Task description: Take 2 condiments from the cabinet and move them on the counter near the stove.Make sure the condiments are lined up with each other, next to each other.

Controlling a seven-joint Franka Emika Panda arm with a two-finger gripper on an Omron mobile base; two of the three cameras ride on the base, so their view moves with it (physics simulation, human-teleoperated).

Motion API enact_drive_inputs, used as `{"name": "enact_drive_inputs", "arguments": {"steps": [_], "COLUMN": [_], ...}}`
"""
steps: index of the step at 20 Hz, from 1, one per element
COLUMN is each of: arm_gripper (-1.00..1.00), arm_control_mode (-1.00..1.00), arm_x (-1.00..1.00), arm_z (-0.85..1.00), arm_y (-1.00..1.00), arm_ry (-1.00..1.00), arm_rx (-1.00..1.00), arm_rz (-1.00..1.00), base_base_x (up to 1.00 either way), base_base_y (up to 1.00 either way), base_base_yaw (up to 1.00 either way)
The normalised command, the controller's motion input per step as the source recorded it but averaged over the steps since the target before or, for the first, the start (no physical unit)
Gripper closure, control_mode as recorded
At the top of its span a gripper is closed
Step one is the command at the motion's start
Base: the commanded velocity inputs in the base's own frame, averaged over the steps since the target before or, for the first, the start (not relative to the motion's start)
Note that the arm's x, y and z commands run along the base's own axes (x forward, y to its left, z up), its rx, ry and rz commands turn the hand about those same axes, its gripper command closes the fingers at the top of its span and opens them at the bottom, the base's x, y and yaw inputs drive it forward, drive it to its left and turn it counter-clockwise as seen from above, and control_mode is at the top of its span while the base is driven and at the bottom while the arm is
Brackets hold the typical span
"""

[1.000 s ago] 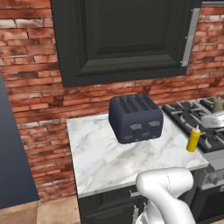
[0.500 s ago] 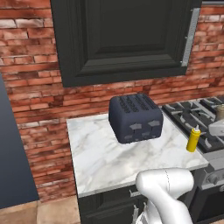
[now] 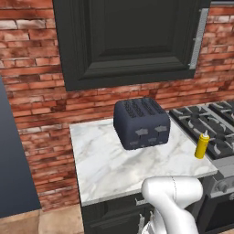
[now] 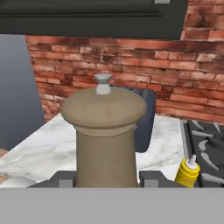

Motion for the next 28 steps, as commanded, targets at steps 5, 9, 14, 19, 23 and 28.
{"name": "enact_drive_inputs", "arguments": {"steps": [5, 9, 14, 19, 23, 28], "arm_gripper": [1.00, 1.00, 1.00, 1.00, 1.00, 1.00], "arm_control_mode": [-1.00, -1.00, -1.00, -1.00, -1.00, -1.00], "arm_x": [-0.18, 0.00, 0.00, 0.06, 0.11, 0.10], "arm_z": [-0.42, -0.49, -0.61, -0.56, -0.35, -0.23], "arm_y": [-0.10, -0.08, -0.01, 0.00, -0.06, -0.08], "arm_ry": [-0.25, -0.10, -0.03, 0.00, 0.00, 0.00], "arm_rx": [0.05, 0.04, 0.01, 0.00, 0.03, 0.12], "arm_rz": [0.02, 0.01, 0.01, 0.00, 0.00, 0.01], "base_base_x": [0.00, 0.00, 0.00, 0.00, 0.00, 0.00], "base_base_y": [0.00, 0.00, 0.00, 0.00, 0.00, 0.00], "base_base_yaw": [0.00, 0.00, 0.00, 0.00, 0.00, 0.00]}}
